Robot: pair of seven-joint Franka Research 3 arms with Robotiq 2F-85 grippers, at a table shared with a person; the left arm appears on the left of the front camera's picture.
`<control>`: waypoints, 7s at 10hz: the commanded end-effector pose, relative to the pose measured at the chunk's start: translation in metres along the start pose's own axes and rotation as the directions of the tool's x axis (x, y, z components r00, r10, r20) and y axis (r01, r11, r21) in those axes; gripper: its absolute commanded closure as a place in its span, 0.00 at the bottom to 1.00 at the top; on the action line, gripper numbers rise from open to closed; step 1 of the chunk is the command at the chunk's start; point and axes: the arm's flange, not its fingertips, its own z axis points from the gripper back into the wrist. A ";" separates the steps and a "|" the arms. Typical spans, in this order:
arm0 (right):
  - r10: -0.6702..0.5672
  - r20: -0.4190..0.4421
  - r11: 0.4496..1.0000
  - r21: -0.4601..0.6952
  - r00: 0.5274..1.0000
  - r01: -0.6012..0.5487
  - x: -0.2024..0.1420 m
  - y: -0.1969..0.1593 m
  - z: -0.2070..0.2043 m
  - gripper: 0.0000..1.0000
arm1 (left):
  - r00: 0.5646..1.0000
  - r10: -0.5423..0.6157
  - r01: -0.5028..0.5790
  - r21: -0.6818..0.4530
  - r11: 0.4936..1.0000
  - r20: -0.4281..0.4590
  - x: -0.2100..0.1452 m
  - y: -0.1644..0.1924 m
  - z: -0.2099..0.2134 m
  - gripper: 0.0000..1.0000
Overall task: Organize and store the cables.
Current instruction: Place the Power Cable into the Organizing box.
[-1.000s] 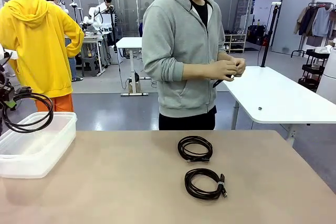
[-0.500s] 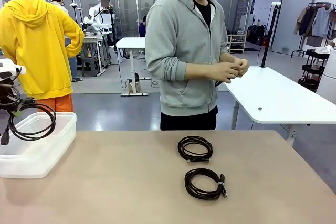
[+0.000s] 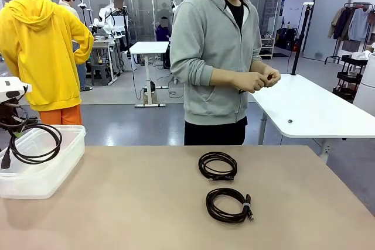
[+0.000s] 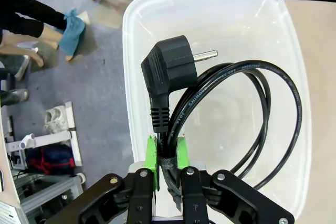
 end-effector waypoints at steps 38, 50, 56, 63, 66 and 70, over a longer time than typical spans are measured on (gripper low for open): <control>-0.021 -0.001 1.000 0.008 1.000 0.021 0.002 0.001 0.002 0.00 | 0.897 -0.386 0.431 -0.228 0.873 0.217 -0.089 -0.088 0.184 0.00; 0.537 -0.121 0.842 0.021 0.835 -0.538 0.085 0.021 -0.076 0.00 | 0.897 -0.386 0.431 -0.228 0.873 0.217 -0.089 -0.088 0.184 0.00; 0.572 -0.089 0.819 0.112 0.815 -0.563 0.079 -0.021 -0.196 0.00 | 0.897 -0.386 0.431 -0.228 0.873 0.217 -0.089 -0.088 0.184 0.00; 0.585 -0.082 0.801 0.213 0.807 -0.559 0.078 -0.064 -0.268 0.00 | 0.897 -0.386 0.431 -0.228 0.873 0.217 -0.089 -0.088 0.184 0.00; 0.588 -0.092 0.793 0.263 0.804 -0.550 0.078 -0.068 -0.294 0.00 | 0.897 -0.386 0.431 -0.228 0.873 0.217 -0.089 -0.088 0.184 0.00; 0.585 -0.085 0.787 0.299 0.807 -0.539 0.078 -0.066 -0.307 0.55 | 0.897 -0.386 0.431 -0.228 0.873 0.217 -0.089 -0.088 0.184 0.00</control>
